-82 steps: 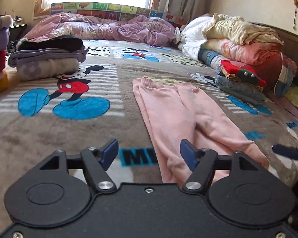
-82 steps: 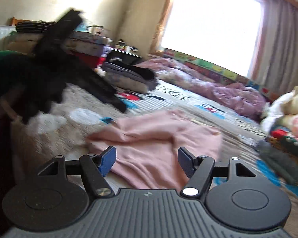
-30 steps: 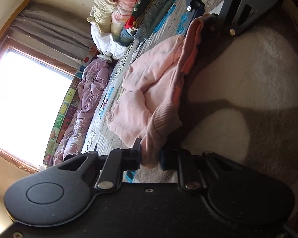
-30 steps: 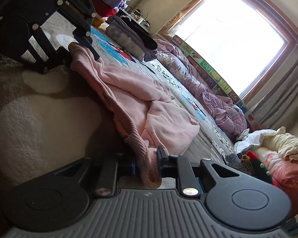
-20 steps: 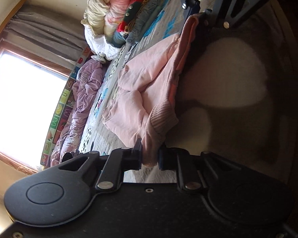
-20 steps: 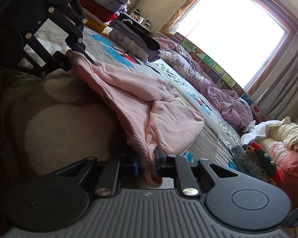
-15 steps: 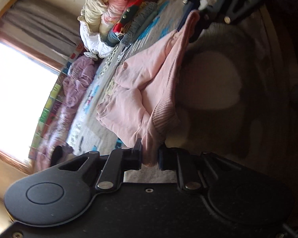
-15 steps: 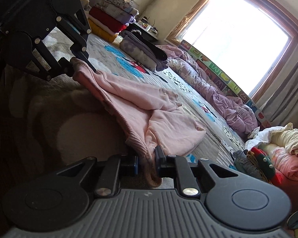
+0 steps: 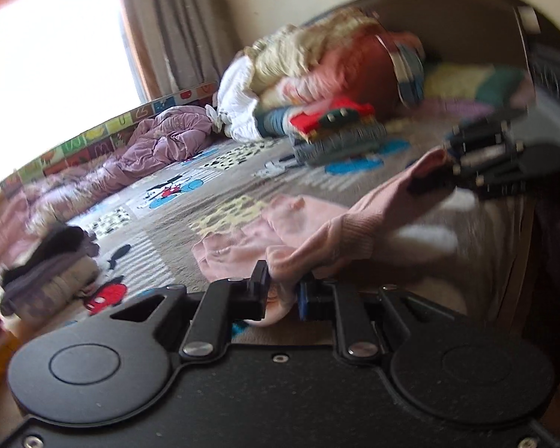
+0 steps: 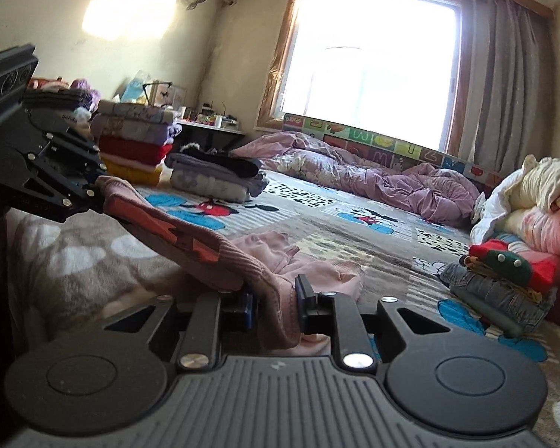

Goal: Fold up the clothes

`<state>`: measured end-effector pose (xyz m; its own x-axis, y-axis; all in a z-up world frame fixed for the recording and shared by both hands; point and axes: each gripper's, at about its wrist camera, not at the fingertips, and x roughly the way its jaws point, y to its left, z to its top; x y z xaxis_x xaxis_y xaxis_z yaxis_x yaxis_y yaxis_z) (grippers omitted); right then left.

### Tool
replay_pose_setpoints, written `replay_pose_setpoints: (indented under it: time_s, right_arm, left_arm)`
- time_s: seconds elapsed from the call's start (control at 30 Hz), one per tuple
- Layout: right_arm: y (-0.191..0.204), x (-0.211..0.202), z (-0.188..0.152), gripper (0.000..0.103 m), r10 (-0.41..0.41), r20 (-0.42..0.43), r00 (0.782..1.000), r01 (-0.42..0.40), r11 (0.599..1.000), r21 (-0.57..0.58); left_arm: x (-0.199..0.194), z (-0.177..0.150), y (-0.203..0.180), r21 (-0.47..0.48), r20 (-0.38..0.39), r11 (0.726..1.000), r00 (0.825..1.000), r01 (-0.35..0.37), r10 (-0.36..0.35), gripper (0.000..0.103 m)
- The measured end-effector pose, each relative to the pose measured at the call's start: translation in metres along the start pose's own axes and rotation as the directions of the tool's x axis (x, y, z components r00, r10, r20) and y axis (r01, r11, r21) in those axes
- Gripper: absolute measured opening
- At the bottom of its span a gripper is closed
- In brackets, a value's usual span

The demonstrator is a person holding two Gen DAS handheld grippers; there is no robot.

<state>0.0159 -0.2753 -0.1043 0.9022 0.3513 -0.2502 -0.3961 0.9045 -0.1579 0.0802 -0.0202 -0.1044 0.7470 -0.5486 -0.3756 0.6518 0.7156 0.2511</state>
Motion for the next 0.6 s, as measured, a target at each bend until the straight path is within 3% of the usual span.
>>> replay_pose_setpoints:
  time_s: [0.23, 0.37, 0.6]
  right_arm:
    - [-0.041, 0.031, 0.0, 0.021, 0.038, 0.035, 0.999, -0.045, 0.974, 0.221]
    - [-0.062, 0.051, -0.003, 0.021, 0.074, 0.054, 0.996, -0.087, 0.941, 0.327]
    - [-0.1, 0.084, -0.01, 0.019, 0.147, 0.093, 0.985, -0.173, 0.849, 0.5]
  left_arm:
    - [0.029, 0.007, 0.044, -0.26, 0.089, 0.962, 0.994, 0.085, -0.064, 0.015]
    - [0.044, 0.001, 0.064, -0.349, 0.113, 0.929, 0.99, 0.124, -0.09, 0.014]
    - [0.068, -0.004, 0.092, -0.445, 0.148, 0.877, 0.981, 0.18, -0.126, 0.014]
